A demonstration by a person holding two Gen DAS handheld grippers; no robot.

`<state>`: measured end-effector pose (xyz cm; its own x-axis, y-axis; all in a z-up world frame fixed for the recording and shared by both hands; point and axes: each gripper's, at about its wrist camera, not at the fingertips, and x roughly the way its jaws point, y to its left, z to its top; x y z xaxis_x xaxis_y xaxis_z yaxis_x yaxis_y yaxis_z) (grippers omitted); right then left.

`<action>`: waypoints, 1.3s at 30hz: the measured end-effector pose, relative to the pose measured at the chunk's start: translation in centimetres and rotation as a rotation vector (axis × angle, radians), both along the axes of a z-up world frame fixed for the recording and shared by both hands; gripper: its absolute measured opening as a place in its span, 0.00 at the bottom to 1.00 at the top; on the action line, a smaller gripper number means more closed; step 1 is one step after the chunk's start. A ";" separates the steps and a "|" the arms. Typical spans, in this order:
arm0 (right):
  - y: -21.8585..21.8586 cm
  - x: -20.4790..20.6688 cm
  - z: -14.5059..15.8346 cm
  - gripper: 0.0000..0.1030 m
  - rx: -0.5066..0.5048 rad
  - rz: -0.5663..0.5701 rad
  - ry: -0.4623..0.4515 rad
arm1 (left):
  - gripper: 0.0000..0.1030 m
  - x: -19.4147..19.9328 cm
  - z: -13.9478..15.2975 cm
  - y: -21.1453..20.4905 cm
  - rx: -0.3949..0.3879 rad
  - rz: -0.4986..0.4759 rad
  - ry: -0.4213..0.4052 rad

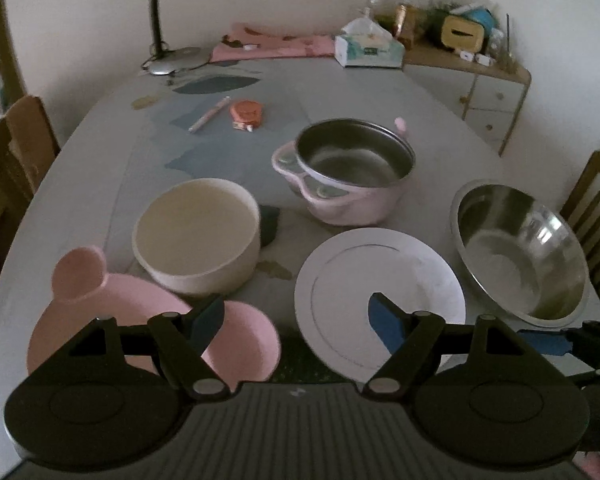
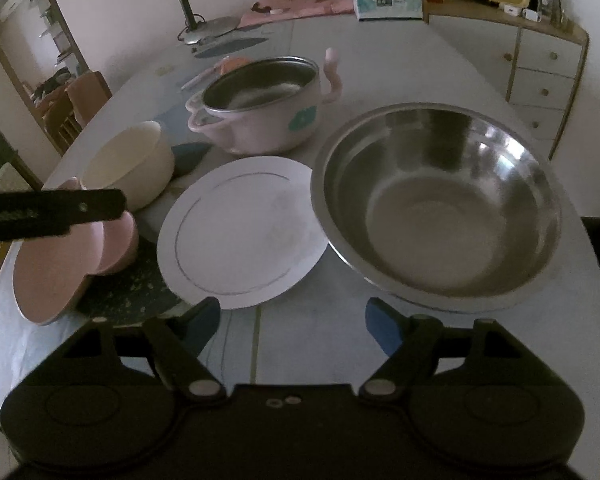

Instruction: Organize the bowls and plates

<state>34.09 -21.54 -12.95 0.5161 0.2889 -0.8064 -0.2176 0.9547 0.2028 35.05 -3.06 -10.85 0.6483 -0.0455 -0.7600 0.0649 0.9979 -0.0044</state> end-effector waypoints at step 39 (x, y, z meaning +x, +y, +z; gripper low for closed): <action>-0.2 2.2 -2.5 0.38 0.145 -0.174 0.070 | 0.31 11.0 -5.7 -1.7 0.001 -0.138 0.203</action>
